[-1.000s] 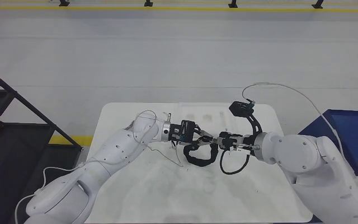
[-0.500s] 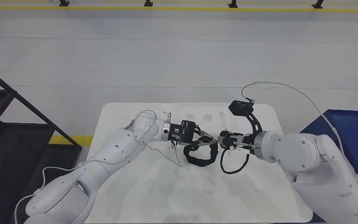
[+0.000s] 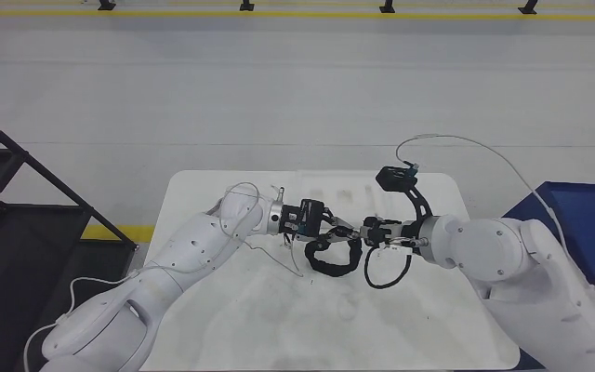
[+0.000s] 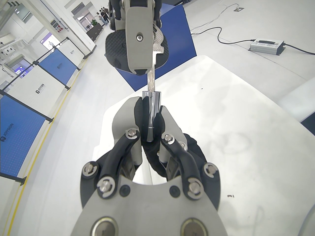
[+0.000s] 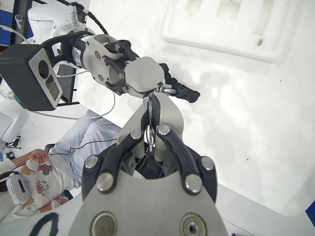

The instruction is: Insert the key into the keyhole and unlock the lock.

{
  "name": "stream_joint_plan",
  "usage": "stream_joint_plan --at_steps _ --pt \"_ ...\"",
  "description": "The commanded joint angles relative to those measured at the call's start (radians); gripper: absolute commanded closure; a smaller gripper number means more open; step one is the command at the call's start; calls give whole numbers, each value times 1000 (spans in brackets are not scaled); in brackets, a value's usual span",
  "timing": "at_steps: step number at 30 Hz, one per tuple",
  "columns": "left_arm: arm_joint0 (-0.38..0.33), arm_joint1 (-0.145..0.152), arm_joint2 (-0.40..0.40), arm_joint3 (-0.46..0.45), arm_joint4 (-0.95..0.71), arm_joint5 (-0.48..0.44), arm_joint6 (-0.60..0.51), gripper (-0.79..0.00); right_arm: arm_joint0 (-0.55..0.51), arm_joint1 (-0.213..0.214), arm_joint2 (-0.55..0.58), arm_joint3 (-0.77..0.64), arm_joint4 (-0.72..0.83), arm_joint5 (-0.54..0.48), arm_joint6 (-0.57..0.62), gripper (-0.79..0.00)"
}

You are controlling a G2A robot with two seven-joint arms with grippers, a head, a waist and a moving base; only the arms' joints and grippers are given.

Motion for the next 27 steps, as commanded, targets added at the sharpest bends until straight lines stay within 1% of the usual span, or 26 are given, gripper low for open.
stream_joint_plan --at_steps 1,8,21,22,23,24,27 --pt "0 0 -1 1 0 1 1 0 1 1 -2 2 0 2 -2 0" --pt "0 -2 -1 2 0 -6 2 0 4 5 -12 1 2 6 -6 0" --pt "-4 -8 2 14 -11 -28 8 0 44 -2 -61 35 -6 11 -12 0" --pt "-4 -9 2 16 -12 -31 9 0 47 -3 -62 38 -3 11 -13 -31" --pt "-5 -9 3 19 -13 -34 9 0 50 -4 -61 39 0 7 -19 -246" --pt "-6 -10 4 21 -14 -38 9 0 51 -4 -60 40 0 3 -25 -785" --pt "-8 -12 6 31 -23 -57 7 0 56 -4 -51 38 -1 -18 -37 -785"
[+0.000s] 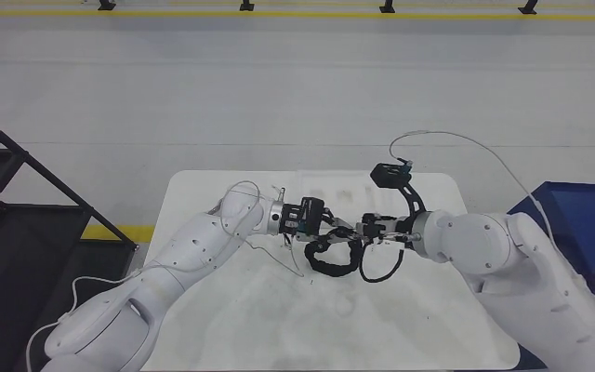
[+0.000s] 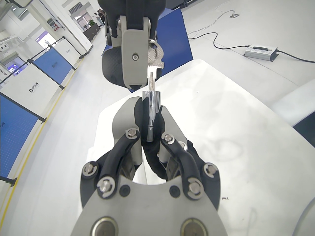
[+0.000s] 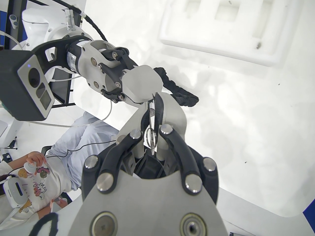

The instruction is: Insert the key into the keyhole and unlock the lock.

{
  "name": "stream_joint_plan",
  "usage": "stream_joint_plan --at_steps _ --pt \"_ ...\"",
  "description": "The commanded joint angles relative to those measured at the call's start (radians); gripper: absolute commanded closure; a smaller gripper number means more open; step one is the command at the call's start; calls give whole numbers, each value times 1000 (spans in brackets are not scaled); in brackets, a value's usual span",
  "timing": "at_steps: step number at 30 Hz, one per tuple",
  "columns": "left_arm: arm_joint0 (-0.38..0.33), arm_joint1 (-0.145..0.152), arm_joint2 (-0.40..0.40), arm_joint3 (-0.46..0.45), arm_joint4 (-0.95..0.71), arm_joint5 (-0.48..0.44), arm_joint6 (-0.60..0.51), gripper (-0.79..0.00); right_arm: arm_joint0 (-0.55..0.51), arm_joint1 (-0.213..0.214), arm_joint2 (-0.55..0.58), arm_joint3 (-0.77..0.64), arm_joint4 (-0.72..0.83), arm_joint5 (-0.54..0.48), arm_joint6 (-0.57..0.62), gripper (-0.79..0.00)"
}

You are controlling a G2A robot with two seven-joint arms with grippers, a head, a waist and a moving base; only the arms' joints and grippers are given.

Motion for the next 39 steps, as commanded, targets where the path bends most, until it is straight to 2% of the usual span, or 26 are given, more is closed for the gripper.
stream_joint_plan --at_steps 1,5,7,12,17,21,27,34,39 --pt "-2 -1 0 8 -8 -14 -3 0 1 1 10 0 -3 -13 -3 -785" --pt "-6 -2 -6 28 -27 -43 -16 0 -1 8 34 -10 -15 -89 9 -785" --pt "-10 0 -11 37 -36 -65 -27 0 -3 13 45 -8 -18 -158 27 -785" --pt "-21 7 -23 35 -81 -129 -91 0 9 28 17 -21 -93 -441 162 -785" --pt "-24 18 -22 22 -112 -162 -124 0 6 32 -4 -24 -123 -593 177 -785" --pt "-31 23 25 25 -152 -162 -125 0 -10 34 -11 -24 -136 -662 158 -785" --pt "-73 26 105 43 -271 -162 -166 0 -11 34 -10 -22 -135 -665 151 -785" --pt "-137 42 190 31 -446 -162 -288 0 -14 34 -10 -22 -134 -666 142 -785" --pt "-167 57 241 16 -566 -162 -365 0 -27 37 2 -5 -158 -787 71 -785"
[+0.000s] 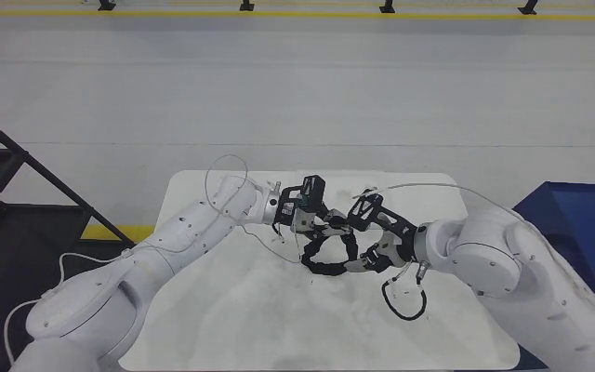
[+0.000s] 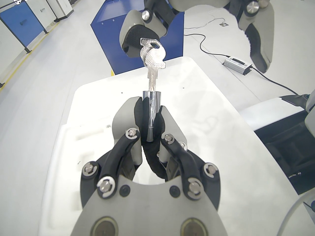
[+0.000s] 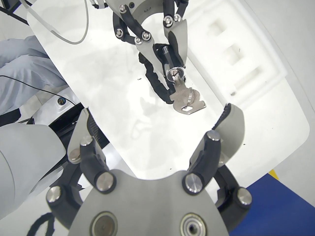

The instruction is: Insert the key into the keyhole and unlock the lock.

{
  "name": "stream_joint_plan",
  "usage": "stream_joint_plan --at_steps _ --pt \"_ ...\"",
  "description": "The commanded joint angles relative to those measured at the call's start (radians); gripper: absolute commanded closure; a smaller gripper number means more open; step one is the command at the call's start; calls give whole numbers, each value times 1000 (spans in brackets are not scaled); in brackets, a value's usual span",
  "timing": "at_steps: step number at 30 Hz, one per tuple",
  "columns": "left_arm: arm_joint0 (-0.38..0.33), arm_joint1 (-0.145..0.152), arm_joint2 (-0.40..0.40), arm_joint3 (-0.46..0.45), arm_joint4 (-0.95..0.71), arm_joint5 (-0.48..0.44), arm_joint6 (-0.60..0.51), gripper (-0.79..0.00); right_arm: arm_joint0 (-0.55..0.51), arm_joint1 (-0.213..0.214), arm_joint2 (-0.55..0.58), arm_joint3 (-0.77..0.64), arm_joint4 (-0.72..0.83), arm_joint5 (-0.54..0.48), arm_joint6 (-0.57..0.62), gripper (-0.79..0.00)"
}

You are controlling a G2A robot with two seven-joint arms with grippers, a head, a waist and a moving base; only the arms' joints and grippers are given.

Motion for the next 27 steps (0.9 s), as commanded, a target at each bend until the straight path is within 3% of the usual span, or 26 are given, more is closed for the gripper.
stream_joint_plan --at_steps 1,13,27 --pt "-8 6 19 -6 -53 0 -29 0 1 3 7 6 -26 -64 -18 -785" --pt "-38 21 93 -36 -271 0 -164 0 3 -3 -27 -2 -52 -122 -66 -785" --pt "-62 24 124 -45 -291 0 -187 0 22 -4 -29 35 -34 -141 -41 -785"
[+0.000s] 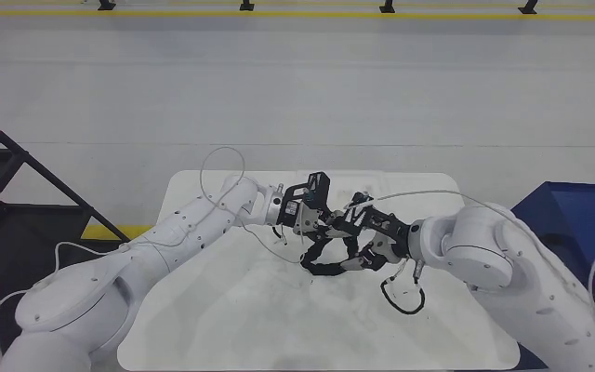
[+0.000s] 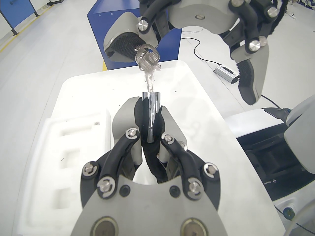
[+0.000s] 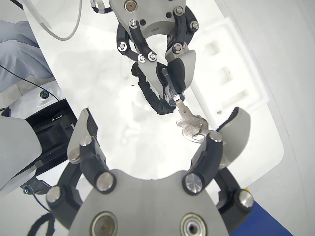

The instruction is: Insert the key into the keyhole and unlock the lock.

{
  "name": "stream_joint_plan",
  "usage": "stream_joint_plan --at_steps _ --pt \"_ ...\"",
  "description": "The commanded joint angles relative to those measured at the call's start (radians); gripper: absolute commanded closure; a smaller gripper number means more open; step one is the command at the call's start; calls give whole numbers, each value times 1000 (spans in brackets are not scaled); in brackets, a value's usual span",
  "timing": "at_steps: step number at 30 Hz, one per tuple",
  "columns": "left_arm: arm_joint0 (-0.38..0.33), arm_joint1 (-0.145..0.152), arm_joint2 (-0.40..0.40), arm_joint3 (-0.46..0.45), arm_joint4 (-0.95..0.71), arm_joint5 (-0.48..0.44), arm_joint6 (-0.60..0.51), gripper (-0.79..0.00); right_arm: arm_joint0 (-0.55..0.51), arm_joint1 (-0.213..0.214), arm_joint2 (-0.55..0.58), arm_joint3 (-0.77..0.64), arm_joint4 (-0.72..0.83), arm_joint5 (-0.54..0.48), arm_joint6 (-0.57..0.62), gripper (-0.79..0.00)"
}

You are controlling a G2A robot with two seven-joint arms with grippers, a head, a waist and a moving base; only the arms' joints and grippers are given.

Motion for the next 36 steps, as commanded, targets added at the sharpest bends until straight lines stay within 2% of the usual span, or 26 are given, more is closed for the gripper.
stream_joint_plan --at_steps 1,7,10,11,13,16,17,19,23,29,30,33,36 --pt "-2 1 3 3 6 0 3 0 -4 5 17 0 -2 -34 8 -785" --pt "-7 8 18 -2 28 0 14 0 -22 25 74 2 -49 -256 -10 -785" --pt "0 12 18 -15 35 0 19 0 -33 34 81 -4 -103 -341 -66 -785" --pt "5 13 18 -22 30 0 25 0 -36 38 77 -10 -126 -361 -86 -686" --pt "9 15 18 -22 30 0 19 0 -40 46 66 -13 -157 -391 -117 -560" --pt "12 17 18 -26 20 0 6 0 -36 56 55 -22 -191 -415 -140 -480" --pt "12 18 18 -28 17 0 2 0 -36 58 53 -26 -198 -419 -144 -431" --pt "13 19 18 -30 8 0 -7 0 -36 63 46 -36 -219 -418 -143 -409" --pt "13 21 18 -37 -7 0 -25 0 -33 69 35 -50 -222 -415 -140 -249" --pt "17 21 18 -38 -30 0 -39 0 -35 72 27 -60 -229 -405 -131 -215" --pt "17 22 18 -39 -32 0 -41 0 -35 73 26 -61 -231 -402 -132 -185" --pt "19 22 18 -40 -40 0 -42 0 -37 73 25 -63 -236 -388 -136 -6" --pt "18 23 18 -41 -42 0 -41 0 -43 72 28 -60 -229 -349 -148 0"
